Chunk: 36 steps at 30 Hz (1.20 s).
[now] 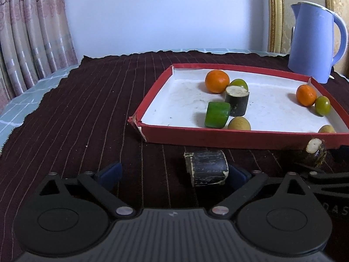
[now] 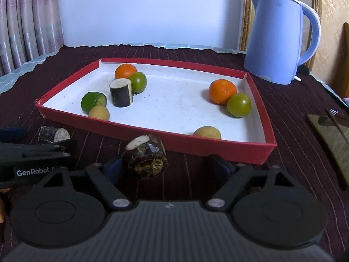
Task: Organize fruits
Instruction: 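Close the left tool on a dark cylindrical piece while the right tool grasps a dark brown root piece, then carry the dark cylindrical piece and root piece over the tray with both tools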
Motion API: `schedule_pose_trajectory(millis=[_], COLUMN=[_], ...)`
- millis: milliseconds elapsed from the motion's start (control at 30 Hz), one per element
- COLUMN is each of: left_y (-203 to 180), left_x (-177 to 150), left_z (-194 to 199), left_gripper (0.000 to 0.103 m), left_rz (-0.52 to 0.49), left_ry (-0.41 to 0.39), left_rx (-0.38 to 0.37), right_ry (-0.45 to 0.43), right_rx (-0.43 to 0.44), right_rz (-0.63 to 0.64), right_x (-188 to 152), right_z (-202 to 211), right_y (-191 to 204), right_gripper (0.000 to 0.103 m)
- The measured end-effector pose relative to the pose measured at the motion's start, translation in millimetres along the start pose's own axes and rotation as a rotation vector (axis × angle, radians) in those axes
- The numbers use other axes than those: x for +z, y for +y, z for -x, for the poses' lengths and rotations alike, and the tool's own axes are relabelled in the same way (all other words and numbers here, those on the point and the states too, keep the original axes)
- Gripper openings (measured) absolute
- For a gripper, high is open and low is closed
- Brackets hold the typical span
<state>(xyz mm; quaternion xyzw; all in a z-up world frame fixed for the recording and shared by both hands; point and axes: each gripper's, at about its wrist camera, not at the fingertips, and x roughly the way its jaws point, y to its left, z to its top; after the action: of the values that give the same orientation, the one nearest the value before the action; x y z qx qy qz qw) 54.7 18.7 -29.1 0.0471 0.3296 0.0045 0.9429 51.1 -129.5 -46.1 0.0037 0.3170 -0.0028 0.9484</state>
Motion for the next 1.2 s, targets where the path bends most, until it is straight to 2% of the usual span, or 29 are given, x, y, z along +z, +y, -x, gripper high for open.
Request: schedule_pose_trajectory(millis=[33, 233, 333, 433, 500, 567, 600, 667, 733, 767, 833, 933, 1200], left_y=[0.7, 6.5, 5.5, 4.7, 4.0, 4.1, 4.3, 3.9, 2.5, 1.3, -0.6, -2.2, 3.7], left_x=[0.7, 4.8, 5.0, 4.6, 4.5, 3.9, 3.4, 2.1, 1.0, 0.7, 0.0, -0.6, -0.8], left_z=[-1.4, -6.8, -7.7, -7.5, -7.5, -6.5, -5.6, -3.3, -0.4, 0.5, 2.9, 5.3, 5.6], left_gripper=[0.103, 0.103, 0.103, 0.103, 0.103, 0.103, 0.102, 0.093, 0.073, 0.068, 0.049, 0.034, 0.032], left_rz=[0.004, 0.037, 0.037, 0.036, 0.033, 0.028, 0.023, 0.01, -0.001, -0.008, -0.022, -0.034, 0.001], left_ry=[0.006, 0.036, 0.037, 0.035, 0.031, 0.025, 0.02, 0.007, -0.01, -0.018, -0.031, -0.041, -0.041], left_rx=[-0.001, -0.022, -0.021, -0.017, -0.016, -0.023, -0.037, -0.069, -0.089, -0.099, -0.127, -0.154, -0.175], right_ry=[-0.003, -0.004, 0.016, 0.014, 0.007, -0.006, -0.011, -0.021, -0.026, -0.03, -0.033, -0.035, -0.052], right_rx=[-0.02, 0.005, 0.038, 0.041, 0.046, 0.051, 0.053, 0.069, 0.068, 0.071, 0.081, 0.089, 0.134], right_rz=[-0.007, 0.038, 0.03, 0.03, 0.028, 0.034, 0.037, 0.047, 0.048, 0.048, 0.043, 0.031, -0.028], right_x=[-1.4, -1.1, 1.9, 2.1, 0.6, -0.5, -0.9, -2.1, -2.4, -3.0, -3.6, -5.5, -9.3], right_z=[1.3, 3.0, -1.7, -2.1, -1.4, 1.4, 2.5, 5.3, 7.3, 8.8, 11.8, 15.2, 19.1], right_y=[-0.7, 1.0, -1.4, -0.5, -0.4, 1.2, 2.3, 5.0, 6.7, 7.1, 7.0, 5.1, -7.5], right_gripper=[0.102, 0.103, 0.09, 0.091, 0.088, 0.074, 0.071, 0.058, 0.049, 0.045, 0.037, 0.037, 0.037])
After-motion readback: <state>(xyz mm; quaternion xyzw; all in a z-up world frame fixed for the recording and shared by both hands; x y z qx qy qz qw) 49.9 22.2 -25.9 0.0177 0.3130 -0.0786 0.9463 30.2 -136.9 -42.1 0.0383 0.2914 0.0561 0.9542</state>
